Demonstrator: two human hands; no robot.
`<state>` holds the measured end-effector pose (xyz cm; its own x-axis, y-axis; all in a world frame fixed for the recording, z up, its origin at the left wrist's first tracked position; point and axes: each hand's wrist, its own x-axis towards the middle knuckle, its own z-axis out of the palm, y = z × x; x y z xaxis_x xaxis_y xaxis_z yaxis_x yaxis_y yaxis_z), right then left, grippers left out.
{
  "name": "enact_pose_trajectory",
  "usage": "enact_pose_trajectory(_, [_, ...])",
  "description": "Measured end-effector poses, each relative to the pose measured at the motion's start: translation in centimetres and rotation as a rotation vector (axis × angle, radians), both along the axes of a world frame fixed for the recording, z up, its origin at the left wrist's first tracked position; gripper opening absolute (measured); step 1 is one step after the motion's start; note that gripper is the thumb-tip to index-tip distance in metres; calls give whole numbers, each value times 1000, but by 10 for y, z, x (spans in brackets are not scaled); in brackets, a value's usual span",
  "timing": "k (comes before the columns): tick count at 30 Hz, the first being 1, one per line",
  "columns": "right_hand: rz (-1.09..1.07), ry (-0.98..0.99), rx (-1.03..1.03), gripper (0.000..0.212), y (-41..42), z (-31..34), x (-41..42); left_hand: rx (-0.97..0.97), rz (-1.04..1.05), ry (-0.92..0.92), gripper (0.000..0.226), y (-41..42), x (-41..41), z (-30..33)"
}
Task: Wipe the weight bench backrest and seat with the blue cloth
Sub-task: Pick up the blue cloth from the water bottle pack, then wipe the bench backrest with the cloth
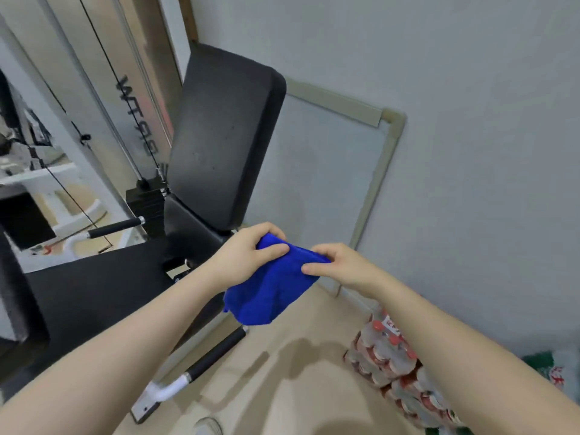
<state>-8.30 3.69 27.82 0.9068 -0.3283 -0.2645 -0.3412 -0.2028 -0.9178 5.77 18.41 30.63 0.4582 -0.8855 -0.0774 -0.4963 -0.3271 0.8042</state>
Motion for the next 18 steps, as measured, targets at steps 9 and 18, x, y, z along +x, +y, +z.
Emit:
enact_pose_trajectory(9, [-226,-243,438,17,49,41,118,-117,237,362,16,33,102,-1])
enact_pose_trajectory(18, [-40,-295,-71,47,84,33,202,-193,204,889,20,20,172,-4])
